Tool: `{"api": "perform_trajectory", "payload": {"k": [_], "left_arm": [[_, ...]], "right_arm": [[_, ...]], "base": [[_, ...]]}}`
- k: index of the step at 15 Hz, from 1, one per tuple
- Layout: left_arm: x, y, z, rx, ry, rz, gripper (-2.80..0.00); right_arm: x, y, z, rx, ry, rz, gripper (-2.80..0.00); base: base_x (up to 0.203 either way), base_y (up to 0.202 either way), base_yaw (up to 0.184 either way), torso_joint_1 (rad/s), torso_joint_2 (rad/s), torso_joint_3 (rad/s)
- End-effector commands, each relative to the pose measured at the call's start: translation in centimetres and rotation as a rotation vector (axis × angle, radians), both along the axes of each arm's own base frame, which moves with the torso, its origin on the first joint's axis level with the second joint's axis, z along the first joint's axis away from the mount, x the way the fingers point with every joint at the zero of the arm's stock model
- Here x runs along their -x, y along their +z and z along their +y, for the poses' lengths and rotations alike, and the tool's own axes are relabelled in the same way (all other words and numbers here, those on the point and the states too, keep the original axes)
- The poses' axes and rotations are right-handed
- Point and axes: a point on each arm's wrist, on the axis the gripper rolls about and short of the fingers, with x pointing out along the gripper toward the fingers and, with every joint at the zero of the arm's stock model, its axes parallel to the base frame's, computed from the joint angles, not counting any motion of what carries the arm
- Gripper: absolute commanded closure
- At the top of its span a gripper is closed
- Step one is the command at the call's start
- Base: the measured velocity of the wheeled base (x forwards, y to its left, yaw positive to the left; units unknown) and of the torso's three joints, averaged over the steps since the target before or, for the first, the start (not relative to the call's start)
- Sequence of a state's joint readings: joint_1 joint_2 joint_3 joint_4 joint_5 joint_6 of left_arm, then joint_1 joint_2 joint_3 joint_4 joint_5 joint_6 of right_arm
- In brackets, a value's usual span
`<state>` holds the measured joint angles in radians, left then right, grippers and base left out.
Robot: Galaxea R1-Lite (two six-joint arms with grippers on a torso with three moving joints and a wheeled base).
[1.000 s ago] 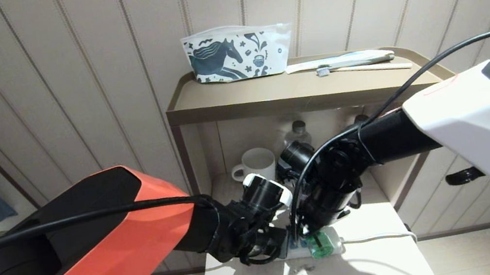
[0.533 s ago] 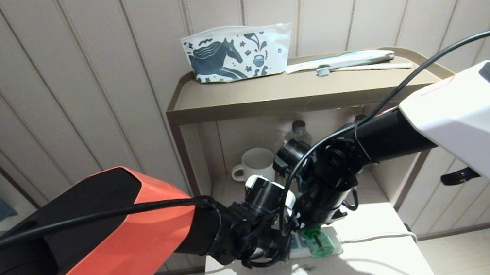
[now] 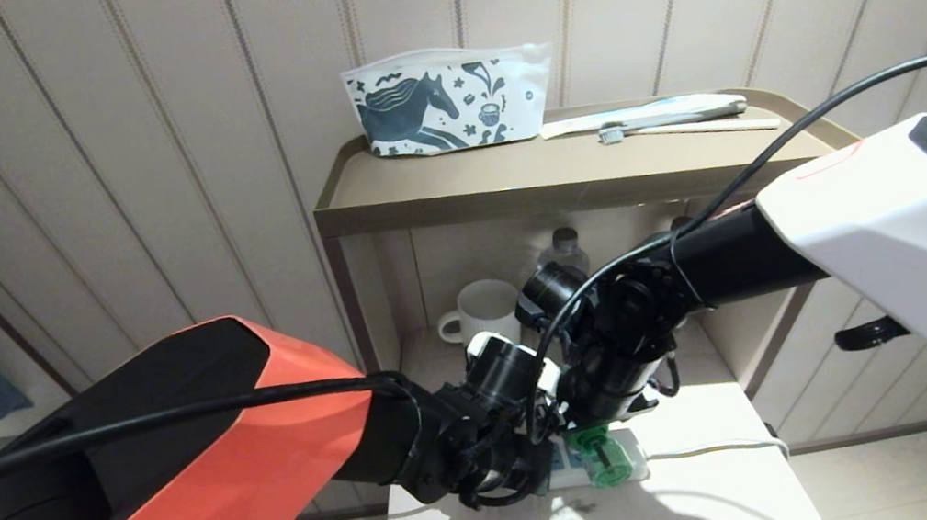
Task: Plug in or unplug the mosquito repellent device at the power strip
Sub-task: Hold the socket with your left hand and unplug it with your right hand
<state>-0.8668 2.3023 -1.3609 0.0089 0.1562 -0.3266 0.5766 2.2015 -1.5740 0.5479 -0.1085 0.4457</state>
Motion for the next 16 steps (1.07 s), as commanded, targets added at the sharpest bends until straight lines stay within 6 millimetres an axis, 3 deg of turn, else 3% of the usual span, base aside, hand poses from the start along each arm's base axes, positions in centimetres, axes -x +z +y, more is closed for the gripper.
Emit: {"api": "perform_trajectory", "payload": {"k": [1,10,16], "left_arm": [[0.0,0.2,0.0,0.004,0.003,-0.004,0.00],[0.2,-0.1,0.2,-0.006,0.003,0.003,0.00],[0.1,-0.2,0.1,-0.009,-0.004,-0.001,0.00]], "right_arm": [[0.1,-0.1,-0.1,0.011,-0.004,0.001,0.00],[0.3,-0.1,-0.2,0.020,-0.007,0.001,0.00],[0.7,2.7,-0.4,-0.012,0.004,-0.061,0.00]], "base": [[0.000,0.000,0.000,0.000,0.00,0.000],[0.000,0.000,0.000,0.000,0.00,0.000],[0.000,0.000,0.000,0.000,0.00,0.000]]}}
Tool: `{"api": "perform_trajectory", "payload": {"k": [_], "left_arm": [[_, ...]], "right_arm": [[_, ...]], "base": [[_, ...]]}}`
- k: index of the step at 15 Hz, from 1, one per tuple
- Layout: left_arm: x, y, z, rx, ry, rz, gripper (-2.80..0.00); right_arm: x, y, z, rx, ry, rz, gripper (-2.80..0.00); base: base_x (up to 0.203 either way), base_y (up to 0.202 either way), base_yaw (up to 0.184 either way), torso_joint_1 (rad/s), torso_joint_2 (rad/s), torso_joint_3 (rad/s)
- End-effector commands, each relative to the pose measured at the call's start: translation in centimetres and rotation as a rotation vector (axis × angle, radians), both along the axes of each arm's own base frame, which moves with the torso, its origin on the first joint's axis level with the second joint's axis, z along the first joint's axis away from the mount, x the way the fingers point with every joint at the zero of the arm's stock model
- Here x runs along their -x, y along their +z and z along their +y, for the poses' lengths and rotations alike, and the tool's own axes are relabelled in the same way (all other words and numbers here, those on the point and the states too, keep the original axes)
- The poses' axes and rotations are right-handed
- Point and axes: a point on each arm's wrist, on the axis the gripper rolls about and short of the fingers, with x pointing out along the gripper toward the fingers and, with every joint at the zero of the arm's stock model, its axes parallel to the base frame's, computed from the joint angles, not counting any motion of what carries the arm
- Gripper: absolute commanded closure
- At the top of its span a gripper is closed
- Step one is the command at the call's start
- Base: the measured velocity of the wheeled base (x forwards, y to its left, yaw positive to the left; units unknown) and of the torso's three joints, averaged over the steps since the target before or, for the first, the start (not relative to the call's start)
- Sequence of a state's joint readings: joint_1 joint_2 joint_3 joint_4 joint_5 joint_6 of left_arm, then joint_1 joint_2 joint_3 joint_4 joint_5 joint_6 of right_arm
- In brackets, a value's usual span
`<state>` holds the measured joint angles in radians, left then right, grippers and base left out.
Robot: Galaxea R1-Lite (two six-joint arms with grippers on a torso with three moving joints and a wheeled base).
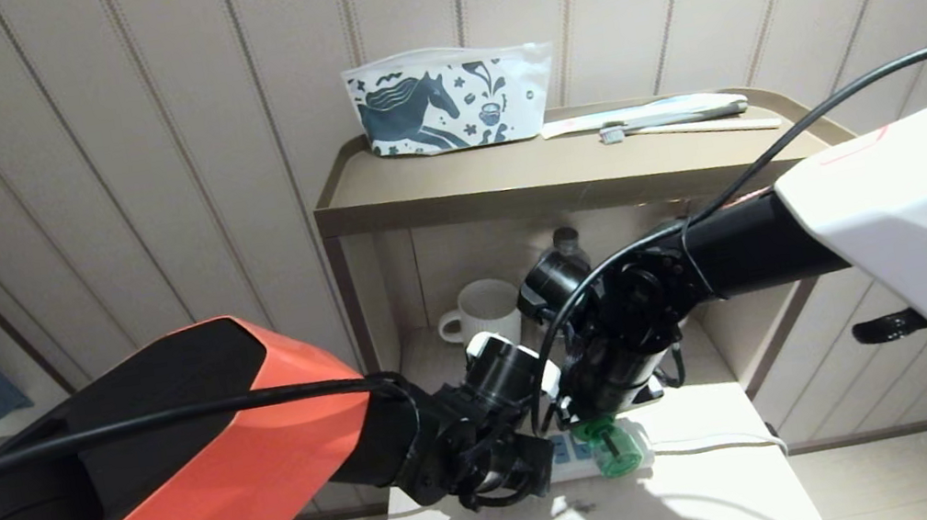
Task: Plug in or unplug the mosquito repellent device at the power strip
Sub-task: Hold the socket with your left hand and unplug it with your right hand
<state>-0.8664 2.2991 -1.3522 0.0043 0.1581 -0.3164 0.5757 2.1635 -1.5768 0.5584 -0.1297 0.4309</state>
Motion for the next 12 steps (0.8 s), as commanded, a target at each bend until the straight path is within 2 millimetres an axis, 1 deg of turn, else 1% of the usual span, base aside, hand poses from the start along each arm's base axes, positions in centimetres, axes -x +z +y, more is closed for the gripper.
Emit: {"api": "perform_trajectory", "payload": {"k": [1,4,5,7,8,12], "left_arm": [[0.0,-0.2,-0.1,-0.004,0.002,0.002,0.00],[-0.1,0.0,-0.2,0.002,0.002,-0.003,0.00],[-0.1,0.0,-0.2,0.004,0.003,-0.003,0.00],[-0.1,0.4,-0.2,0.017,0.008,-0.007,0.00],[-0.1,0.4,-0.2,0.018,0.010,-0.006,0.00],[-0.3,0.9,-0.5,0.047,0.030,-0.011,0.00]], "right_arm": [[0.4,1.4,-0.2,-0.015,0.001,-0.021,0.00],[0.6,1.0,-0.3,-0.002,0.001,-0.001,0.00],[0.6,0.4,-0.2,0.005,0.003,0.014,0.00],[0.7,-1.3,0.7,0.027,0.015,0.053,0.00],[0.5,-1.7,0.9,0.028,0.014,0.057,0.00],[0.4,-1.9,1.1,0.028,0.017,0.058,0.00]], "base": [[0.000,0.000,0.000,0.000,0.00,0.000],[0.000,0.000,0.000,0.000,0.00,0.000],[0.000,0.000,0.000,0.000,0.00,0.000],[0.000,0.000,0.000,0.000,0.00,0.000],[0.000,0.000,0.000,0.000,0.00,0.000],[0.000,0.000,0.000,0.000,0.00,0.000]]}}
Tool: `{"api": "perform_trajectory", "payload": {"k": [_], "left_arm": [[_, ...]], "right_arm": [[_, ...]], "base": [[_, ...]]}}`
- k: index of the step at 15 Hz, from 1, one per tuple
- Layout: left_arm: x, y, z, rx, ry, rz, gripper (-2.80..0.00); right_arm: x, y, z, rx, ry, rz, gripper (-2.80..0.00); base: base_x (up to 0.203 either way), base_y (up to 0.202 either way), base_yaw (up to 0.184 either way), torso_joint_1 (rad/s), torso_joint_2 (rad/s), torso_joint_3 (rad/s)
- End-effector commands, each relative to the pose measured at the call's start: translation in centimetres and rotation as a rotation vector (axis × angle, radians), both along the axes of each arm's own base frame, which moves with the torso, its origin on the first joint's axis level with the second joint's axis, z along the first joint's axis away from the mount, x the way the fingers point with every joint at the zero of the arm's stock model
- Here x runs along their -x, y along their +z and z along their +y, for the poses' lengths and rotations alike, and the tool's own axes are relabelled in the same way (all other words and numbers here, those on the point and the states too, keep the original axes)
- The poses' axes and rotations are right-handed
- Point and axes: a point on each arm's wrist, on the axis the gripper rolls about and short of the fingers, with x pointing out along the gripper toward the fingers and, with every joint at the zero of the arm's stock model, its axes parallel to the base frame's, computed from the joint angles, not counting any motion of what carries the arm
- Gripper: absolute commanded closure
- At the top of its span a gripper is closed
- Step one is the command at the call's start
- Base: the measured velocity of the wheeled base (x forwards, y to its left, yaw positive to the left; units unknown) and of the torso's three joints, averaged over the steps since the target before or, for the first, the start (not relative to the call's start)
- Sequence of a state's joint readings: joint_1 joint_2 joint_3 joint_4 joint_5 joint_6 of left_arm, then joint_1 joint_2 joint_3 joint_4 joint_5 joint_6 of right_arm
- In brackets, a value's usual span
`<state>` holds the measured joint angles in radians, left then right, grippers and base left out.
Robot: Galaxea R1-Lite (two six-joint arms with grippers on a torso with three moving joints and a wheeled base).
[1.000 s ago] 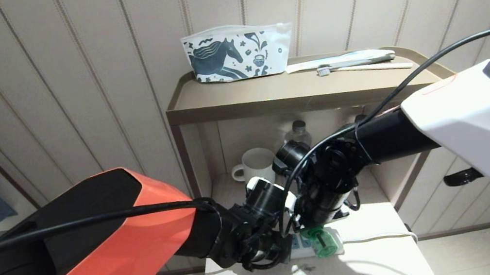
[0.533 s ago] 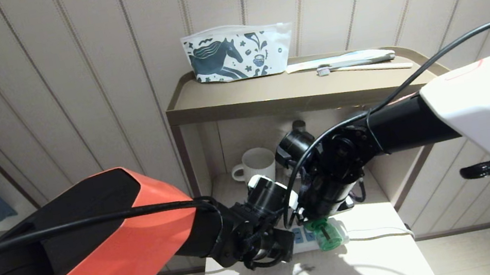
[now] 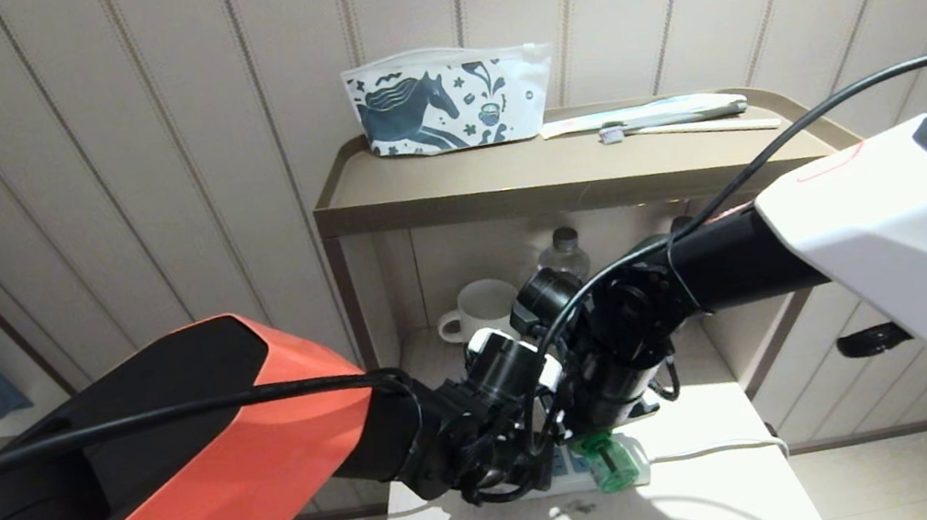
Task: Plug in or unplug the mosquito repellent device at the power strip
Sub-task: Hold the socket with your left hand and unplug it with your right hand
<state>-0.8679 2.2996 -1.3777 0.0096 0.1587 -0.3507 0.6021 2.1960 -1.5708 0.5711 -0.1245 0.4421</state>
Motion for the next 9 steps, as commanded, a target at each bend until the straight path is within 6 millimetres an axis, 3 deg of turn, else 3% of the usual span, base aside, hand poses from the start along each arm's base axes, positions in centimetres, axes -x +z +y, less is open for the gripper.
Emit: {"api": "perform_trajectory", "payload": {"k": [1,9], "left_arm": [[-0.2,0.3,-0.2,0.016,0.005,-0.009,0.00],[-0.3,-1.3,-0.4,-0.011,0.005,0.015,0.00]], "right_arm": [[0.0,-0.4,0.1,0.008,-0.001,0.011,0.00],[-0.3,-0.6,0.2,0.005,-0.003,0.011,0.00]], "base": [[0.000,0.000,0.000,0.000,0.00,0.000],[0.000,0.000,0.000,0.000,0.00,0.000]]}}
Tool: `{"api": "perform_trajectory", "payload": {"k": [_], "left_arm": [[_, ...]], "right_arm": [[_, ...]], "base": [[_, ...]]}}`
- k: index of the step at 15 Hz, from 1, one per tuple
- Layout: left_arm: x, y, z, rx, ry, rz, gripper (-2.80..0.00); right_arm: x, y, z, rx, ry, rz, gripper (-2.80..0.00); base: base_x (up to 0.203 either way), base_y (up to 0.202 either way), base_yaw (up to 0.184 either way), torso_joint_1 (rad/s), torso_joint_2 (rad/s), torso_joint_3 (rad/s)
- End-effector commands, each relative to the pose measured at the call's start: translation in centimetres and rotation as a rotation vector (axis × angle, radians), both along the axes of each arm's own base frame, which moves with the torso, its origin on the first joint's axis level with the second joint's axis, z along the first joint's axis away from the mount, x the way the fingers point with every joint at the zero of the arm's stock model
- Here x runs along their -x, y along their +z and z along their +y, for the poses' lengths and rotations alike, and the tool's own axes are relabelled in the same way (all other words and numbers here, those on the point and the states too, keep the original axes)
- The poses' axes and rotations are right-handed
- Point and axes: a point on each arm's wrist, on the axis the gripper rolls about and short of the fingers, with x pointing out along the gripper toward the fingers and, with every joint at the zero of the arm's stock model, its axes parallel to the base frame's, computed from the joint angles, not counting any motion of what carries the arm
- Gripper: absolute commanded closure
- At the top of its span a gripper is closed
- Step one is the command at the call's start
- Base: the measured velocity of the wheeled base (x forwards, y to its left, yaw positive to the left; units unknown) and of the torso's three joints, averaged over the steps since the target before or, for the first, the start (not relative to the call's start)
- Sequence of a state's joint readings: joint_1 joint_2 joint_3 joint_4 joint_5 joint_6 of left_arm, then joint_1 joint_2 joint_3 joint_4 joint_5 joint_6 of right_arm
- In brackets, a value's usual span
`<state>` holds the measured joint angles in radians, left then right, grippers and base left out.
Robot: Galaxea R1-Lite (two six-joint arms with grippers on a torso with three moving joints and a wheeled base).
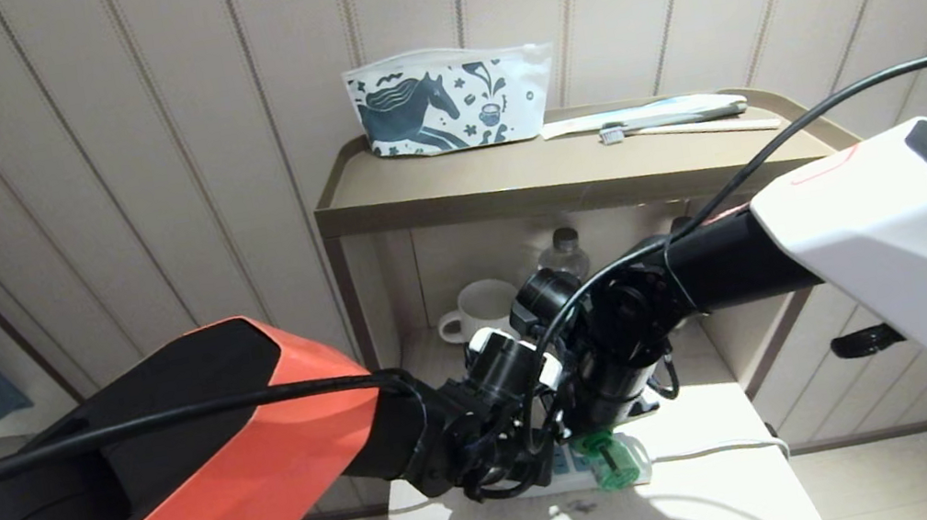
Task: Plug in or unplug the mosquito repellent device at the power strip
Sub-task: Hold the socket with your left hand and unplug it with your right hand
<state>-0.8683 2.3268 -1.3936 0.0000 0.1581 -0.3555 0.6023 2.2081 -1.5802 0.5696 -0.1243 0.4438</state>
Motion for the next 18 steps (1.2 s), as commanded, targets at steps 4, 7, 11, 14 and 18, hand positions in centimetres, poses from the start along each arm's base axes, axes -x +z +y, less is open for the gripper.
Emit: {"api": "perform_trajectory", "payload": {"k": [4,7,11,14,18], "left_arm": [[-0.1,-1.5,0.0,-0.037,0.010,0.017,0.00],[-0.1,-1.6,-0.1,-0.045,0.019,0.007,0.00],[-0.2,-1.6,-0.1,-0.044,0.020,0.004,0.00],[-0.4,-1.3,-0.4,-0.033,0.020,-0.005,0.00],[-0.5,-1.4,-0.4,-0.033,0.019,-0.006,0.00]], "right_arm": [[0.1,-0.1,0.0,0.003,-0.001,0.008,0.00],[0.5,1.1,-0.3,-0.011,-0.001,-0.011,0.00],[1.0,2.4,-0.6,-0.024,-0.001,-0.036,0.00],[1.1,2.3,-0.7,-0.021,-0.002,-0.030,0.00],[1.3,2.3,-0.8,-0.024,-0.003,-0.028,0.00]], "base": [[0.000,0.000,0.000,0.000,0.00,0.000],[0.000,0.000,0.000,0.000,0.00,0.000],[0.000,0.000,0.000,0.000,0.00,0.000],[0.000,0.000,0.000,0.000,0.00,0.000],[0.000,0.000,0.000,0.000,0.00,0.000]]}}
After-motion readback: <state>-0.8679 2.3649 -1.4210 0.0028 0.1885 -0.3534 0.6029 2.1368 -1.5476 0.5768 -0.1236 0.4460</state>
